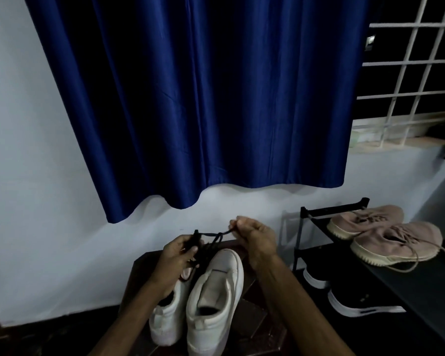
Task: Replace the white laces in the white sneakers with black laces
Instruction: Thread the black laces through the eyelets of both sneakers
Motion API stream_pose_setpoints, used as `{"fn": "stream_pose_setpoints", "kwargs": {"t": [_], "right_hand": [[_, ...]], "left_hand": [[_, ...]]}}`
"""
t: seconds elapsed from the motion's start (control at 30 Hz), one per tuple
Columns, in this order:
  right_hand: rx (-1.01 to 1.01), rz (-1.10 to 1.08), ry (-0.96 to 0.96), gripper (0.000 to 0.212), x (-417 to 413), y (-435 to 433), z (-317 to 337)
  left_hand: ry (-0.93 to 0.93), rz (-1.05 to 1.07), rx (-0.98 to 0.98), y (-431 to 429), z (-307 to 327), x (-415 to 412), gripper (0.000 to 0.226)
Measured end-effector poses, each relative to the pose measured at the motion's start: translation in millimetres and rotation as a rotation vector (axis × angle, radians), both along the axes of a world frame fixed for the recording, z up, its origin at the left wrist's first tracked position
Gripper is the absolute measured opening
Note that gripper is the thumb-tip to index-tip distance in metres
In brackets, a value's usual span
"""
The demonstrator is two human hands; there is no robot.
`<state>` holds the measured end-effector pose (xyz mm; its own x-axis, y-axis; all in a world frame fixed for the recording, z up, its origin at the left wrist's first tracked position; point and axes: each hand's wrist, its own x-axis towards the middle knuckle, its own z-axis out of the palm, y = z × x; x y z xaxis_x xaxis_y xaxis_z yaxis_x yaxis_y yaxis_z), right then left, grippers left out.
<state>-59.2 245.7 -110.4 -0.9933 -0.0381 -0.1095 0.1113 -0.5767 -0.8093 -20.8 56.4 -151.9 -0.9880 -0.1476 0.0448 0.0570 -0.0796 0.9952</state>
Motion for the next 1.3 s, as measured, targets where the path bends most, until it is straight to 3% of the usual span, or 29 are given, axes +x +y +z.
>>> {"fn": "stream_pose_setpoints", "kwargs": {"t": [0.1, 0.2, 0.3, 0.43, 0.5, 0.6, 0.67, 0.87, 0.93, 1.03, 1.07, 1.17, 1.3], "right_hand": [[-0.1, -0.137, 0.05, 0.028, -17.5, 18.1, 36.0], [-0.128, -0.235, 0.123, 0.029, -28.5, 41.7, 67.9], [0.174, -0.273, 0.237, 0.013, -20.4, 69.1, 83.5], [0.668, -0.153, 0.282, 0.014, -2.5, 73.8, 45.8], [0.73, -0.125, 0.262, 0.011, 1.8, 74.2, 16.4], [0.721, -0.13, 0.171, 0.011, 2.0, 85.5, -9.5], [0.735, -0.149, 0.143, 0.011, 1.2, 95.0, -16.0], [0.725, -0.15, 0.197, 0.013, 1.7, 92.8, -12.4], [0.724, -0.099, 0.223, 0.012, 9.8, 80.2, -8.9], [0.834, 0.009, 0.254, 0.012, 19.8, 65.4, -16.7], [0.9, 0.06, 0.251, 0.012, 21.4, 62.2, -22.8], [1.062, 0.215, 0.211, 0.005, 24.4, 55.5, -44.7], [1.146, 0.284, 0.19, 0.017, 22.1, 48.8, -59.5]], "left_hand": [[0.172, 0.119, -0.346, 2.9, -2.9, -1.8, 0.033], [0.376, 0.1, -0.595, 11.5, 5.7, 3.3, 0.046], [0.508, -0.042, -0.765, 21.1, 19.4, 7.7, 0.056], [0.452, -0.036, -1.098, 23.9, 18.7, -2.4, 0.028], [0.173, 0.041, -0.92, 19.3, 16.0, -13.1, 0.023], [-0.246, 0.127, -0.159, 0.2, 27.6, -28.0, 0.019], [-0.375, 0.142, 0.17, -20.7, 40.2, -33.0, 0.024], [-0.214, -0.088, 0.235, -11.9, 104.2, -58.6, 0.035], [-0.179, -0.041, -0.004, -0.7, 104.7, -64.5, 0.031], [-0.228, 0.087, -0.897, -6.8, 66.1, -64.2, 0.028], [-0.286, 0.067, -1.073, -9.5, 53.6, -58.1, 0.027], [-0.369, -0.044, -1.33, -8.8, 27.5, -38.2, 0.026], [-0.147, 0.016, -1.416, 10.4, 17.1, -23.1, 0.03]]}}
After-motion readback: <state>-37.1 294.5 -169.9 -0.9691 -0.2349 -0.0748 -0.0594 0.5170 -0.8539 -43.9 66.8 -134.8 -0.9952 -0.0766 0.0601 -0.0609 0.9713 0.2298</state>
